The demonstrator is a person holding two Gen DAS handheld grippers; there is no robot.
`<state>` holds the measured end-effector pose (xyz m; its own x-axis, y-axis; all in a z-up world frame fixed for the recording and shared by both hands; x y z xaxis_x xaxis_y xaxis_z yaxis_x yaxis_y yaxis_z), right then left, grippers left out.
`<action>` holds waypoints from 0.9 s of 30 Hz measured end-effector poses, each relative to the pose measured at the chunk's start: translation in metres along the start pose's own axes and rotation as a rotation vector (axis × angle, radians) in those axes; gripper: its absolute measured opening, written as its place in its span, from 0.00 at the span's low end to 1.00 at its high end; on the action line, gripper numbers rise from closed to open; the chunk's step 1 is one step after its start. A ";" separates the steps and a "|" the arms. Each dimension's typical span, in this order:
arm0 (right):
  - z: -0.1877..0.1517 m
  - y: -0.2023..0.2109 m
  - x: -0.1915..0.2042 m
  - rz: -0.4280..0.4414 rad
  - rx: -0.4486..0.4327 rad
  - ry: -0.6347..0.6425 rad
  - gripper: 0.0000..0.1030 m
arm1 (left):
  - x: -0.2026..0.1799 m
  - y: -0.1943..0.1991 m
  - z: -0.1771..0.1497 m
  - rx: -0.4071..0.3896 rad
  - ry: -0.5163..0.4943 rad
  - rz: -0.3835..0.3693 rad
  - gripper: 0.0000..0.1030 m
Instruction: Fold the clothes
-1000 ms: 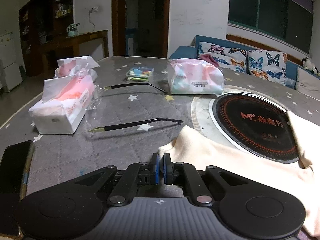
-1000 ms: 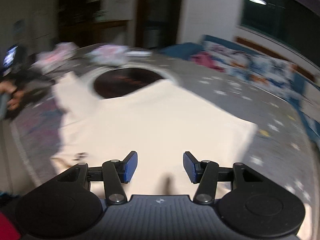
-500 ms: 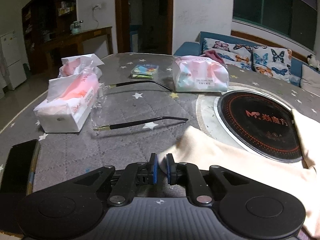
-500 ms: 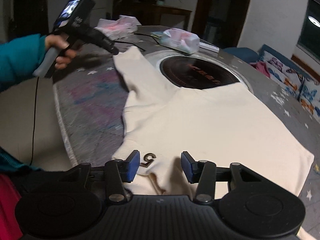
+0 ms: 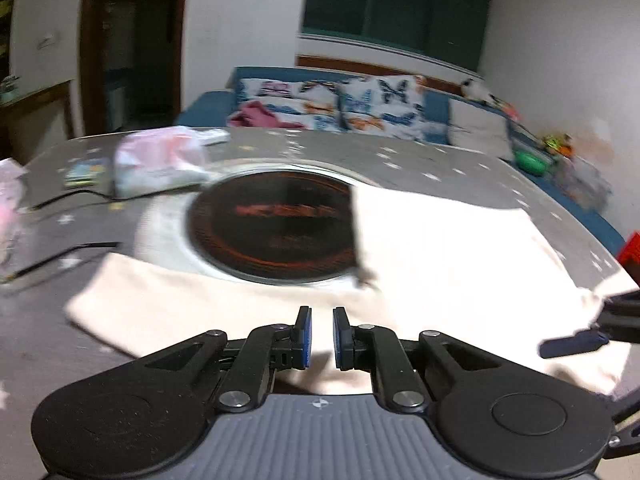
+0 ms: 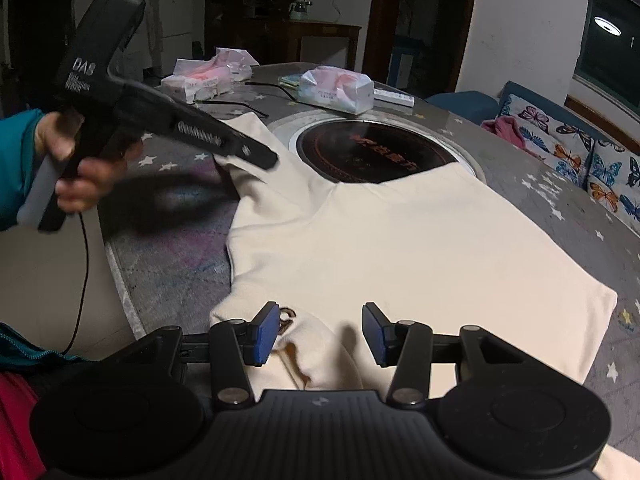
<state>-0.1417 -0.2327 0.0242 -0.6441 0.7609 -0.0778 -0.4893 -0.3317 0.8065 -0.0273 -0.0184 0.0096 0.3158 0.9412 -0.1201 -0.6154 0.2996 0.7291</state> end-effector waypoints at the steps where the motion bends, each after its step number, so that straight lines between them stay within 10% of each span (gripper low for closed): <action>1: -0.001 -0.001 0.000 0.000 0.002 -0.001 0.45 | -0.002 -0.005 -0.002 0.013 0.002 -0.002 0.12; 18: -0.001 -0.005 -0.003 0.018 0.007 0.003 0.45 | 0.002 0.011 -0.025 0.057 0.030 0.047 0.13; 27: -0.006 -0.003 -0.012 0.017 0.002 -0.061 0.45 | -0.043 0.009 -0.005 0.021 -0.039 -0.093 0.15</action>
<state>-0.1356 -0.2438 0.0190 -0.6155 0.7876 -0.0279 -0.4771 -0.3442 0.8087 -0.0502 -0.0557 0.0185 0.3993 0.9024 -0.1622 -0.5667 0.3820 0.7301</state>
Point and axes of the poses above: each gripper's, at about its wrist camera, not at the fingertips, and y roughly against the way its jaws point, x to its left, z to its top, the point moved 4 cm from there along -y, roughly the way its jaws point, and after that the axes turned 9 degrees about x, right-handed, at the moved point
